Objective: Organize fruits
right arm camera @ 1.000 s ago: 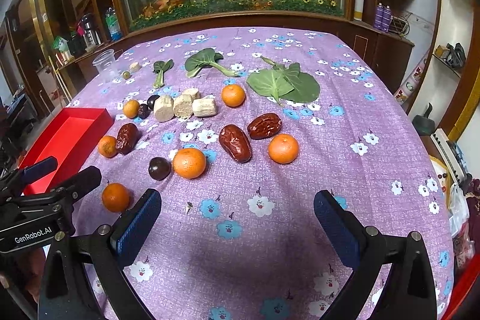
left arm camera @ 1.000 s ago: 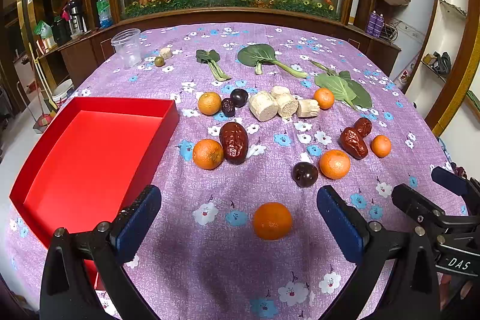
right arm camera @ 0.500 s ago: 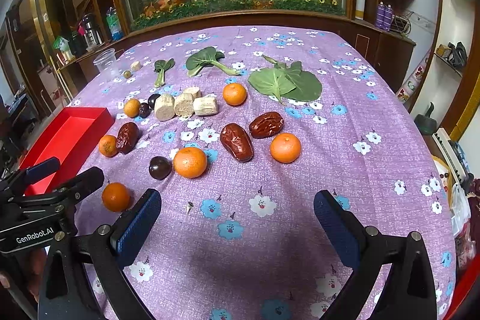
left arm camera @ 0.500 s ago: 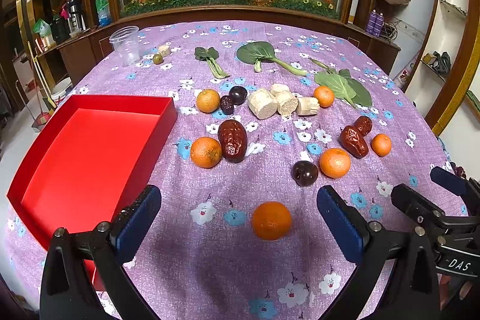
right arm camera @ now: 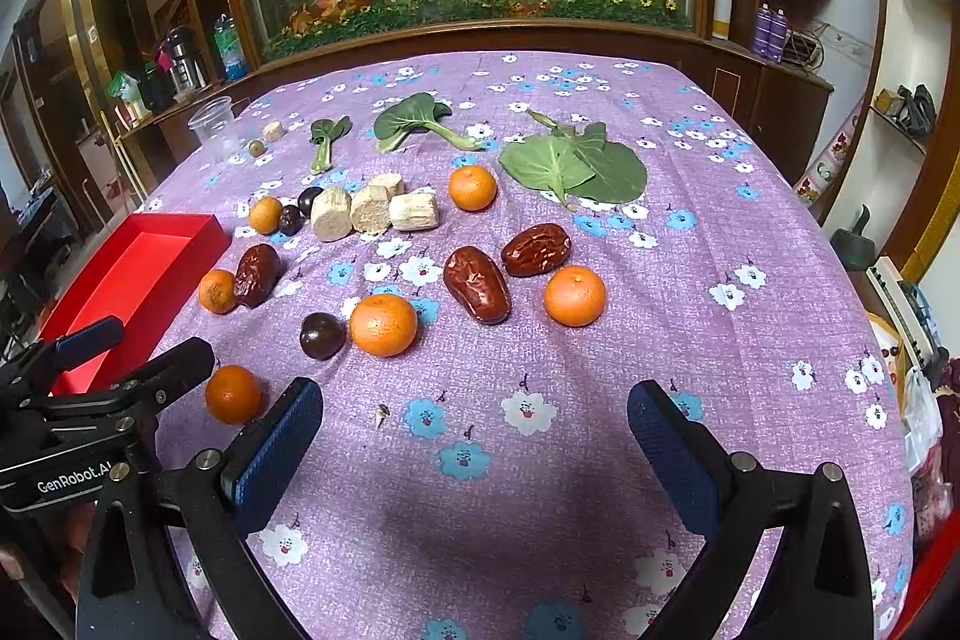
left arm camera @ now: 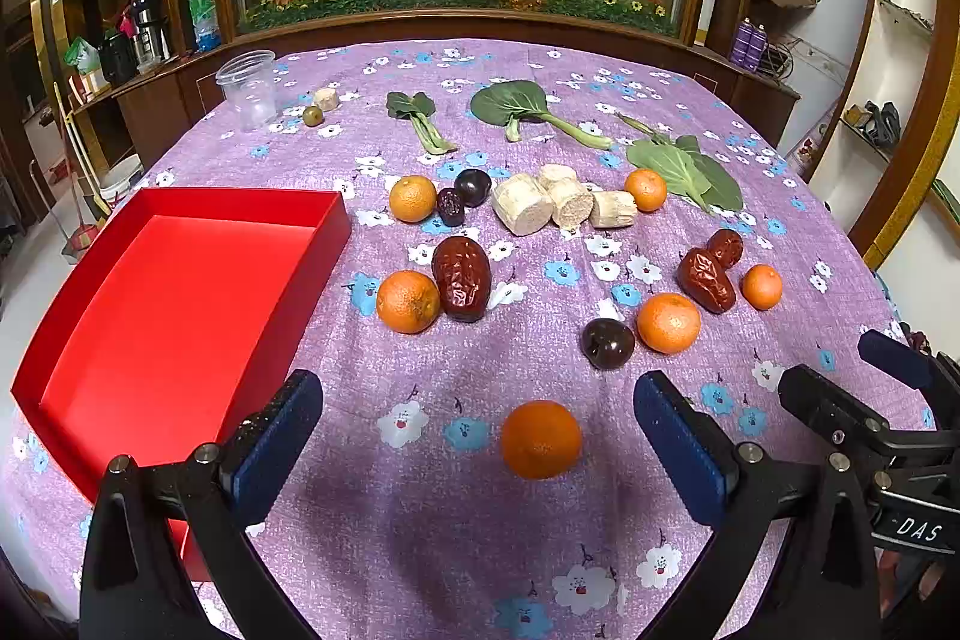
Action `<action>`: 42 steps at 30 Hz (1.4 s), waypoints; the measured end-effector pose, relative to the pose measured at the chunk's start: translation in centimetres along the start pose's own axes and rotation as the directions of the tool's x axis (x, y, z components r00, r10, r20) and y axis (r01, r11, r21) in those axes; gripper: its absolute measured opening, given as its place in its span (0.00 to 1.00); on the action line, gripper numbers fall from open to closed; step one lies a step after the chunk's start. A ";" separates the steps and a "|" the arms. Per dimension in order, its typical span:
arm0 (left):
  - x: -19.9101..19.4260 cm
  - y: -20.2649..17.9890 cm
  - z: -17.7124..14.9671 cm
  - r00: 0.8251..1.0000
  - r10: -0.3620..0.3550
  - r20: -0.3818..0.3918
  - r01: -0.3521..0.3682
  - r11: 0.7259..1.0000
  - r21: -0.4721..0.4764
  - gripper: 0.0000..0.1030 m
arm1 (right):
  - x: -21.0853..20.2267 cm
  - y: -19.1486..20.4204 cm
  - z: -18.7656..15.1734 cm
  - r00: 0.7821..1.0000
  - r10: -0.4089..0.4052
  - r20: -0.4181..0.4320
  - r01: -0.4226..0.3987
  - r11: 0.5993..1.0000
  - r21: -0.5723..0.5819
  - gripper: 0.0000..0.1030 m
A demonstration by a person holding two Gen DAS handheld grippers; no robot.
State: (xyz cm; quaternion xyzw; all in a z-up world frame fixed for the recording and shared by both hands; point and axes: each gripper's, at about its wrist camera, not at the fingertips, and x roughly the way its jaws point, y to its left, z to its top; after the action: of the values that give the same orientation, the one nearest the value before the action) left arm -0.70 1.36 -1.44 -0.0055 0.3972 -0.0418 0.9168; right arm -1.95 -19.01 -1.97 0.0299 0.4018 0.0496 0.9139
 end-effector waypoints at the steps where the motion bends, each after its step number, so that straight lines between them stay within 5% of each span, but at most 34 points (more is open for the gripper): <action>1: 0.0 0.0 0.0 1.000 0.000 0.000 0.000 1.000 -0.001 1.00 | 0.0 0.0 0.0 1.000 0.000 0.000 0.000 1.000 0.000 1.00; 22: 2.8 0.7 -1.8 0.996 -0.031 -0.088 0.031 1.000 0.002 1.00 | 2.1 -4.3 0.1 1.000 -0.005 -0.022 0.006 0.999 0.041 0.99; 28: 3.1 0.7 -1.8 0.995 -0.031 -0.099 0.034 0.999 0.025 0.94 | 6.0 -5.2 2.5 0.998 -0.011 -0.064 0.013 0.999 0.036 0.72; 31: 3.1 1.1 -2.2 0.993 -0.051 -0.108 0.053 0.999 0.015 0.94 | 7.7 -5.3 2.8 0.995 -0.010 -0.095 0.012 1.000 0.027 0.67; 36: 3.7 -0.5 -2.0 0.986 -0.099 -0.133 0.109 0.992 0.068 0.73 | 8.5 -5.0 2.9 0.996 -0.024 -0.088 0.024 1.000 0.002 0.48; 38: 4.0 -1.3 -2.1 0.981 -0.122 -0.152 0.136 0.987 0.085 0.57 | 8.6 -4.9 3.0 0.996 -0.026 -0.089 0.026 1.000 -0.006 0.38; 42: 4.0 -2.6 -2.4 0.980 -0.136 -0.148 0.156 0.979 0.130 0.28 | 8.5 -5.5 3.0 0.996 -0.002 -0.085 0.002 1.000 0.009 0.35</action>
State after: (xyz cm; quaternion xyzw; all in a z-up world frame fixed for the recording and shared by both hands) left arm 0.10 -1.53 -5.86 0.0331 0.4544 -0.1374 0.8795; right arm 6.33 -23.57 -6.71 0.0316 0.4406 0.0481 0.8959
